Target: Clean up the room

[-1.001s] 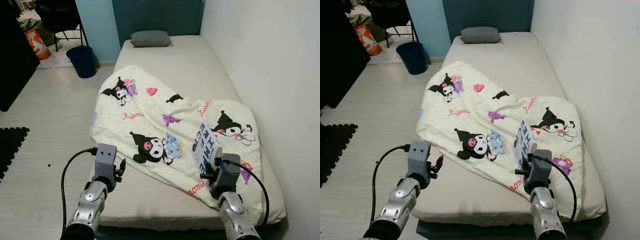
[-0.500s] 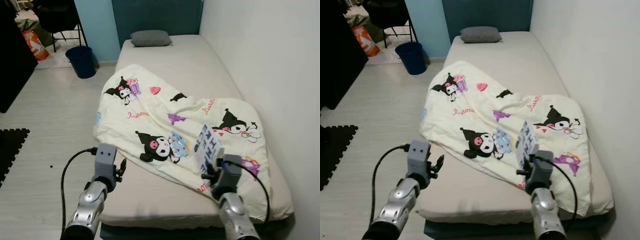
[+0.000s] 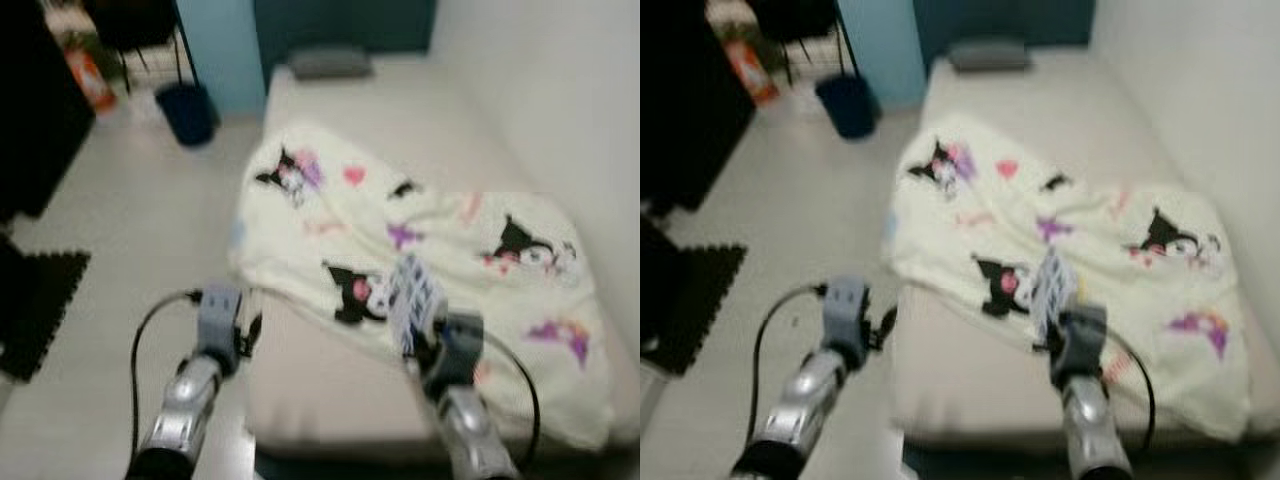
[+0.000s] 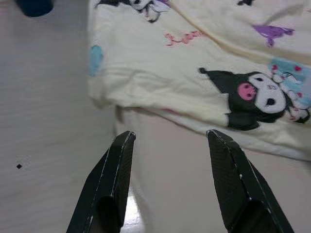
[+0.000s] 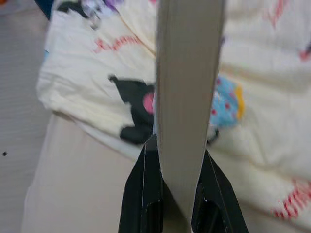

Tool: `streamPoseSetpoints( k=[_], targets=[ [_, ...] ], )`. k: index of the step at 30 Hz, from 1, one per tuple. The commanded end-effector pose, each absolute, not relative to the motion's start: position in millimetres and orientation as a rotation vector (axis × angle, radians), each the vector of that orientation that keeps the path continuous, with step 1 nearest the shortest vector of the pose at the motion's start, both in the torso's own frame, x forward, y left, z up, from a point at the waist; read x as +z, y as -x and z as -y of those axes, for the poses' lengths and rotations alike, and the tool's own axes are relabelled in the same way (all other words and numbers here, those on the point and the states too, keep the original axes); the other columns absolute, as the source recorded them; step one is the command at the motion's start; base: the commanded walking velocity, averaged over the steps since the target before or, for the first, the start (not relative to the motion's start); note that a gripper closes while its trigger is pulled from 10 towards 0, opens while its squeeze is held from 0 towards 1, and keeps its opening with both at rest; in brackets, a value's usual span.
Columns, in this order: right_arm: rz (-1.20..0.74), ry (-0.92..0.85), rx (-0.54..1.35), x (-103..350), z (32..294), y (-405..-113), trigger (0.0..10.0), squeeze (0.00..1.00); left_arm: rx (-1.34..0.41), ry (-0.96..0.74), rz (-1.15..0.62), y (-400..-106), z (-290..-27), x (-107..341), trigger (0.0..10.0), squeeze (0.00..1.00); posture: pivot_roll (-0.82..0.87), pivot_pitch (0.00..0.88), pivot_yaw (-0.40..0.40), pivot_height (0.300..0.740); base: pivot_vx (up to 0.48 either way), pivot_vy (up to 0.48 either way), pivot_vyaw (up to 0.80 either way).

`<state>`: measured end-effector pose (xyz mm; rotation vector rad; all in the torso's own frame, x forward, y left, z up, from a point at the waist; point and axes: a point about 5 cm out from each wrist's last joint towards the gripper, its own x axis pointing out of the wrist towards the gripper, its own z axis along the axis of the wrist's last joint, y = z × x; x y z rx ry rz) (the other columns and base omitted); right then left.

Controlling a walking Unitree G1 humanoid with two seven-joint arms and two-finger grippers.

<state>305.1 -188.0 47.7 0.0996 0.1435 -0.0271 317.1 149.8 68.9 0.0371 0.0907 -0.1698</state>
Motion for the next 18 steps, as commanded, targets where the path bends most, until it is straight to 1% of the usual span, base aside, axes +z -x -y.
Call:
streamPoseSetpoints(
  k=[1,18],
  targets=[
    [-0.152,-0.123,-0.026,41.6,183.7,-299.9,10.0,0.0,-0.147,-0.034,-0.144,-309.4,-158.9,55.9,10.0,0.0,0.04,0.148,0.023,0.74,0.0,0.375,0.0],
    [-0.144,-0.139,-0.023,41.1,181.2,-299.6,10.0,0.0,-0.153,-0.039,-0.143,-311.0,-160.3,58.3,10.0,0.0,0.05,0.143,0.027,0.74,0.0,0.366,0.0]
  ],
)
